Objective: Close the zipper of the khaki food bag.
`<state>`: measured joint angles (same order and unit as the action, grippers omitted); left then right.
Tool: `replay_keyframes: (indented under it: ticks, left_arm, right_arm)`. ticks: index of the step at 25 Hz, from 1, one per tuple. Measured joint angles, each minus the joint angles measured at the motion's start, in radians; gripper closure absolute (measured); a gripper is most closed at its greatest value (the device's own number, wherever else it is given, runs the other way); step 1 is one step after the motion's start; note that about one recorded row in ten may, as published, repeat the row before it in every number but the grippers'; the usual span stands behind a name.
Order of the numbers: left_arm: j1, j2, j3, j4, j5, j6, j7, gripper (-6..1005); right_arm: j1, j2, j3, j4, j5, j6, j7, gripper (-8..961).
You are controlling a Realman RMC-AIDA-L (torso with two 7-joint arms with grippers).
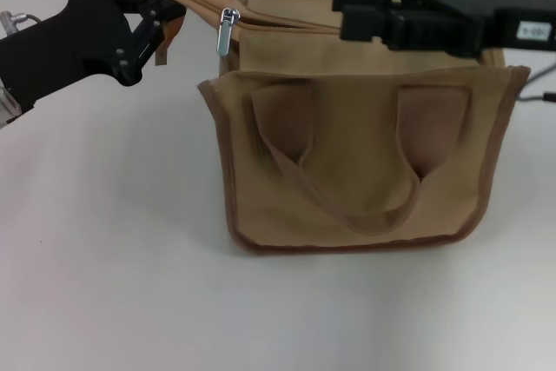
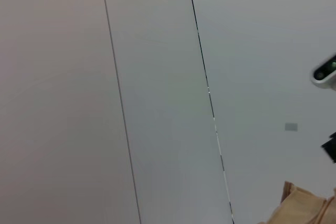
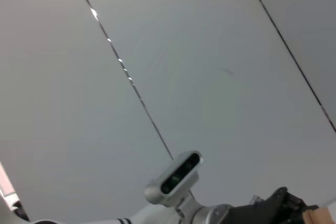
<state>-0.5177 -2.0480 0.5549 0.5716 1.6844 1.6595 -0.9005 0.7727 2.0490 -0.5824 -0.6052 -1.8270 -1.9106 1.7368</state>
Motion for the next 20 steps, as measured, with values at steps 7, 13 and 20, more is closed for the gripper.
replay_keyframes:
  ticks: [7, 13, 20]
  left_arm:
    - [-0.006, 0.001, -0.003, 0.001, 0.000, -0.002, -0.011, 977]
    - [-0.006, 0.007, -0.004, 0.022, -0.001, 0.003, -0.038, 977]
    - [-0.004, 0.008, -0.004, 0.035, -0.003, 0.024, -0.057, 976]
  right_arm:
    - [0.043, 0.002, -0.100, -0.095, 0.000, 0.076, 0.141, 176]
    - [0.081, 0.008, -0.236, -0.143, -0.002, 0.172, 0.234, 176]
    - [0.111, 0.012, -0.320, -0.146, -0.002, 0.245, 0.264, 176]
